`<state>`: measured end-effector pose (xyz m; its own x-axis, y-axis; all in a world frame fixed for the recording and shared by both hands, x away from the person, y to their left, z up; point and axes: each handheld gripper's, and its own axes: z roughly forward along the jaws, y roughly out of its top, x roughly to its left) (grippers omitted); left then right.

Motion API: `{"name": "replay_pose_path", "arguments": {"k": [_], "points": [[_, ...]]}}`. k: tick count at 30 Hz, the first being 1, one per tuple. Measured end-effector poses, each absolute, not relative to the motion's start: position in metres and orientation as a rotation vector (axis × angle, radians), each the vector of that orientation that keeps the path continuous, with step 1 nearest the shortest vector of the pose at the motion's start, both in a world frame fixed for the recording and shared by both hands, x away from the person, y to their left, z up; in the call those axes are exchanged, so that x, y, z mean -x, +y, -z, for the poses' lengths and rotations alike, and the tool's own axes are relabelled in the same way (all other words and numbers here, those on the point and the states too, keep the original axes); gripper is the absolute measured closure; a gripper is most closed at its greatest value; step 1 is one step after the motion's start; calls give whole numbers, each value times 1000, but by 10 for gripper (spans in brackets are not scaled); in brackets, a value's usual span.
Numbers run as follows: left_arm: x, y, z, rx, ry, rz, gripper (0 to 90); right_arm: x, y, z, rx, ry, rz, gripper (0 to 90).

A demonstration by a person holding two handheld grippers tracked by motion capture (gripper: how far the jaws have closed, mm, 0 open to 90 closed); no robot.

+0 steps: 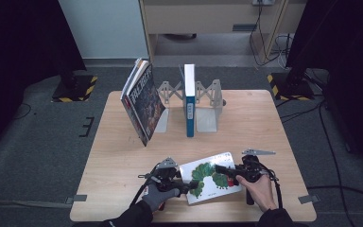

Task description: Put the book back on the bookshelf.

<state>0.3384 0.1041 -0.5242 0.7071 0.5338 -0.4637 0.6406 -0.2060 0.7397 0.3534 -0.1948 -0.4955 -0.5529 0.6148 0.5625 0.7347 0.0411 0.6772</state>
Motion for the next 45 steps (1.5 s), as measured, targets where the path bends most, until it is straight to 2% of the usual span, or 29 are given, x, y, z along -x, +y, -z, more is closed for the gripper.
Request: {"name": "replay_pose_path", "arguments": {"k": [4,7,11,14,28,31,37,40,45], "points": [[-340,104,523,-1867,896,136,248,-353,-188,494,1377,-2167,1550,645],[-340,106,523,-1878,885,130,364,-353,-191,494,1383,-2169,1536,623],[-339,105,523,-1882,874,125,385,-354,-193,494,1399,-2238,1526,501],[-339,106,524,-1883,881,129,391,-354,-194,493,1432,-2280,1534,458],[-337,106,524,-1866,858,166,468,-353,-207,492,1546,-2274,1527,440],[-337,106,524,-1874,861,160,480,-351,-208,489,1588,-2330,1530,394],[-337,107,525,-1868,870,172,498,-353,-212,492,1612,-2365,1531,370],[-336,107,524,-1868,859,169,514,-354,-215,495,1635,-2377,1493,283],[-335,107,520,-1854,852,174,557,-355,-216,504,1613,-2377,1417,329]]}}
